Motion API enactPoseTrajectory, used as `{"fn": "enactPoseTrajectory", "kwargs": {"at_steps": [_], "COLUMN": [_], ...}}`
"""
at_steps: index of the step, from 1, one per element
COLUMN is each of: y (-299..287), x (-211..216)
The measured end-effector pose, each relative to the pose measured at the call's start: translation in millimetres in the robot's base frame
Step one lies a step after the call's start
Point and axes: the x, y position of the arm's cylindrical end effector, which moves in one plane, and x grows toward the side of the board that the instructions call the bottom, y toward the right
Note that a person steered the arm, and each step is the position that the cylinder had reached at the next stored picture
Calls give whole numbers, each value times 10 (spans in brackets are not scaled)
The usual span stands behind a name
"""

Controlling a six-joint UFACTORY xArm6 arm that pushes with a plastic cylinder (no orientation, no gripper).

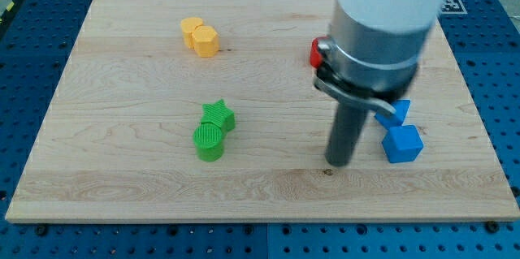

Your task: Nudge the blue cube left a bit

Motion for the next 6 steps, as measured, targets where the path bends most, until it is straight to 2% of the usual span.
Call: {"fn": "enactPoseTrajectory", "kwargs": {"at_steps": [1,2,6], "y": [442,978,1059], "x": [264,267,-142]}}
